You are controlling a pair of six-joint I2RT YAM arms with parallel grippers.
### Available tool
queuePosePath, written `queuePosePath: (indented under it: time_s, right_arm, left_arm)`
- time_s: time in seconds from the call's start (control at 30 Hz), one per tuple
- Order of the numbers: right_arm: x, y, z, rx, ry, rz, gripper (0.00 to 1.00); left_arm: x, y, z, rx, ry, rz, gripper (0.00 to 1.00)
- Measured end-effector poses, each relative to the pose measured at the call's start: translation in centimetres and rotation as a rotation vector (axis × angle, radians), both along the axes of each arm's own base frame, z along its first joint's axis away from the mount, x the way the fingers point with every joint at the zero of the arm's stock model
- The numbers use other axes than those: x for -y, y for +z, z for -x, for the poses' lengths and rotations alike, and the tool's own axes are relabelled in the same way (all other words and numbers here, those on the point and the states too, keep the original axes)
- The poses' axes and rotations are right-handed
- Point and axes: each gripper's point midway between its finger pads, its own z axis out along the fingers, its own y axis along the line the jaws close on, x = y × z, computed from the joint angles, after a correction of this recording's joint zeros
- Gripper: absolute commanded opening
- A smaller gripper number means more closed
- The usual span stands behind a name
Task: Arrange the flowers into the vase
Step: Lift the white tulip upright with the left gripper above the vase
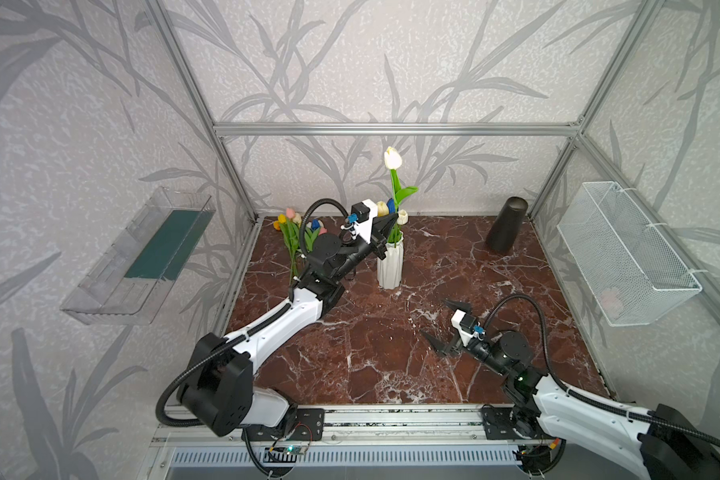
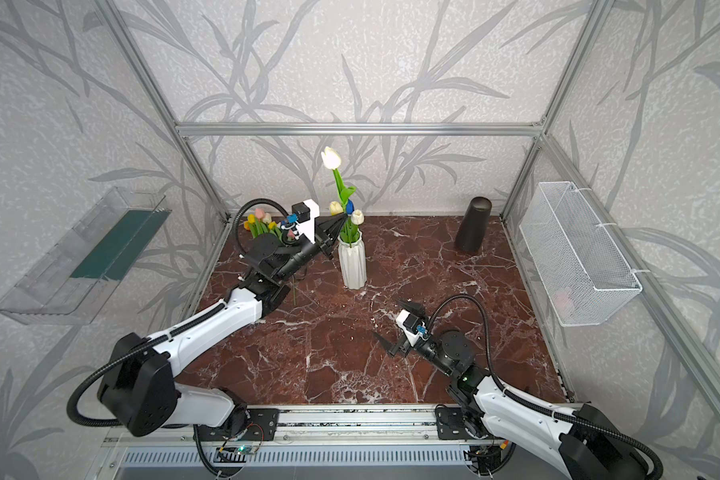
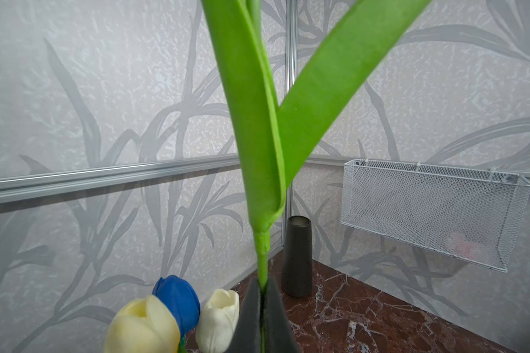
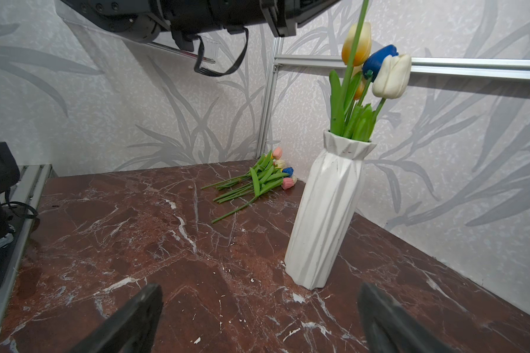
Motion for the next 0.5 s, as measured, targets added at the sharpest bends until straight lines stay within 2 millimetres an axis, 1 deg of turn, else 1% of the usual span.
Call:
queuePosePath:
  time_s: [0.17,0.33,0.5]
  right_arm:
    - [0.2,0.6,0.1,0.015,-0.001,-0.013,1.0]
    - [0.2,0.8,0.2,0.02,-0.002,-0.018,1.0]
    - [0.2,0.7,0.2,0.019,-0.002,-0.017,1.0]
  left_arm:
    - [1.1,-0.5,-1.8,-0.002,0.001,-0.02,0.0]
    - [1.3,-1.4,-2.8,-0.003,0.027,-0.042,0.0]
    - [1.2,-1.1,-3.8,0.017,0.067,-0.059,0.0]
